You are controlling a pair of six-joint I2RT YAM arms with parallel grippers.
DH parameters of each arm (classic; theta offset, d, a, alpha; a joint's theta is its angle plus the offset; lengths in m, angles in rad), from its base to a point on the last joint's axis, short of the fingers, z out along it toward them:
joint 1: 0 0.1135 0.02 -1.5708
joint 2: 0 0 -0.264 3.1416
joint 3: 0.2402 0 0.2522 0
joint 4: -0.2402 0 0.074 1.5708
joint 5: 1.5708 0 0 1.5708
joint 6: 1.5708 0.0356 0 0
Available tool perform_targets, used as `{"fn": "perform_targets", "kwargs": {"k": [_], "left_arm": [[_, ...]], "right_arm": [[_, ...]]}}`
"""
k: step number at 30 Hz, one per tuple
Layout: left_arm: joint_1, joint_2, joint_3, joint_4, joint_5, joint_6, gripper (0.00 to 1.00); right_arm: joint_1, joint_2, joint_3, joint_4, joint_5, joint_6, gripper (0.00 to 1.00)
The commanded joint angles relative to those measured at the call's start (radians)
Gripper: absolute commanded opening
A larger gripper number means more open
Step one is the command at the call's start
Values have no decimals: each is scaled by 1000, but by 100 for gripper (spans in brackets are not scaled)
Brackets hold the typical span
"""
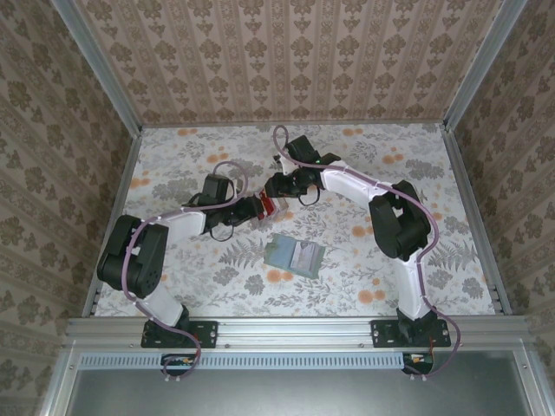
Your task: Put the credit cards into the card holder
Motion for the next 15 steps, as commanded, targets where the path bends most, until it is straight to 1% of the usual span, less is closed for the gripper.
{"fn": "perform_targets", "kwargs": {"k": [1,9,15], "left_arm": [[-11,15,22,18,16,-11,54],[-14,8,18,17,12,-14,53],[-16,1,16,17,11,-14,53]], "right_arm": [[10,-60,-9,-14,-26,-7,39],[6,-42,-9,-27,-14,-15,37],[7,-38,-4,-38,11,-22,25]]}}
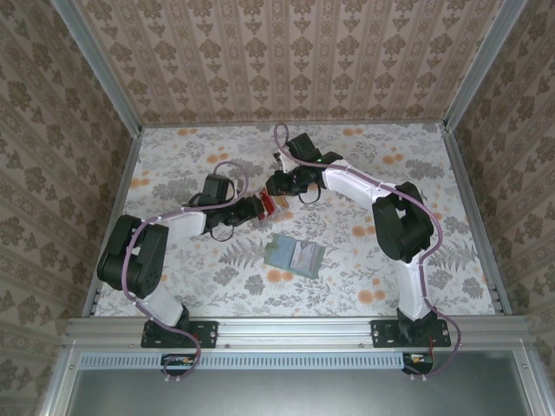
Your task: Put the credit cards into the card holder
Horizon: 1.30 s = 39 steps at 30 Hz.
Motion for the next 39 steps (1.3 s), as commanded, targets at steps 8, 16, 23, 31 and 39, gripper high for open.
{"fn": "perform_targets", "kwargs": {"k": [8,16,23,31,39], "left_arm": [[-17,-1,21,16,8,-17,53],[-24,-7,27,9,4,-20,53],[-29,-9,35,4,-1,-20,53],[-39,-3,46,-2,-4,-19,53],[-45,-4,45,-4,-10,-19,53]], "right_arm": [[6,-17,0,-63,47,-40,21],[6,-4,14,-92,77,-58,25],[9,-6,13,-99,53,-66,30],[10,-6,26,-101,48,-74,24],[10,-17,19,-101,37,-71,17]]}}
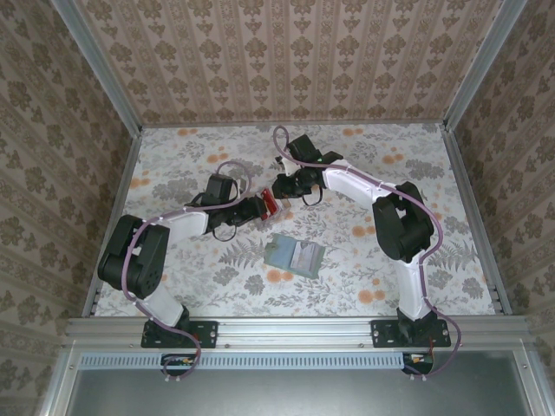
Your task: Put the credit cards into the card holder
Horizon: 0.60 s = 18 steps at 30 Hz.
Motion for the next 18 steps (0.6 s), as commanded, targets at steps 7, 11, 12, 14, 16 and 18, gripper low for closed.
{"fn": "perform_targets", "kwargs": {"k": [7,11,12,14,16,18], "left_arm": [[-20,-4,33,6,2,-8,53],[-24,-5,32,4,0,-8,53],[-23,-6,29,3,-2,-8,53],[-23,-7,29,0,-5,-8,53],[-24,-8,30,-1,-6,-8,53],[-24,-8,30,-2,-9,-9,53]], "right_arm": [[12,-38,13,-27,-38,1,13],[11,-58,2,-26,-39,2,13],[9,-65,-5,-23,-38,4,13],[8,-77,-15,-16,-40,5,12],[6,-83,-22,-12,-45,7,12],[3,-85,-26,-10,-51,8,10]]}}
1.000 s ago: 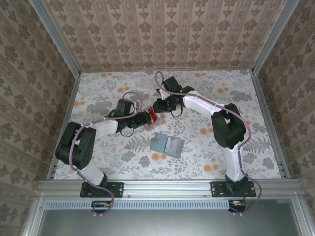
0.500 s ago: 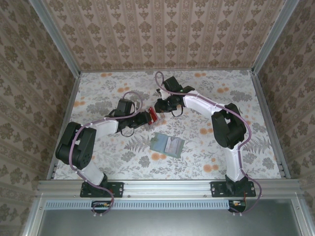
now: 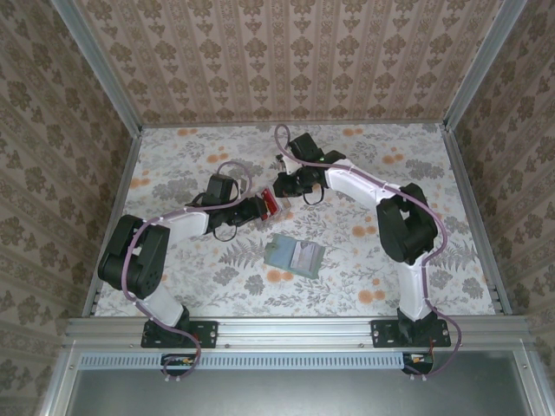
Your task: Put the credit cards into the card holder
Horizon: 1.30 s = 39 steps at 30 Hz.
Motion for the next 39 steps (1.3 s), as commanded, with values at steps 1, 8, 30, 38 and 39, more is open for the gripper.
{"fn": "perform_targets", "kwargs": {"k": [1,8,30,38,39], "left_arm": [[-17,-9,32,-2,1,-9,53],[-18,-29,32,-20,-4,-6,53],[-158,-311,-129,-188,-88,87,53],[-195,-336,-251,-114,-93,51,52],[-199,-319,-252,-108,-93,52,53]], "right_arm": [[4,-50,-16,-9,-50,7,9],[-17,-115,-62,19,-36,10,0],[-115,-612,-592,212,-200,187,0],[-104,-766,-951,389,-245,415,0],[-93,-767,-982,425,-245,449,0]]}}
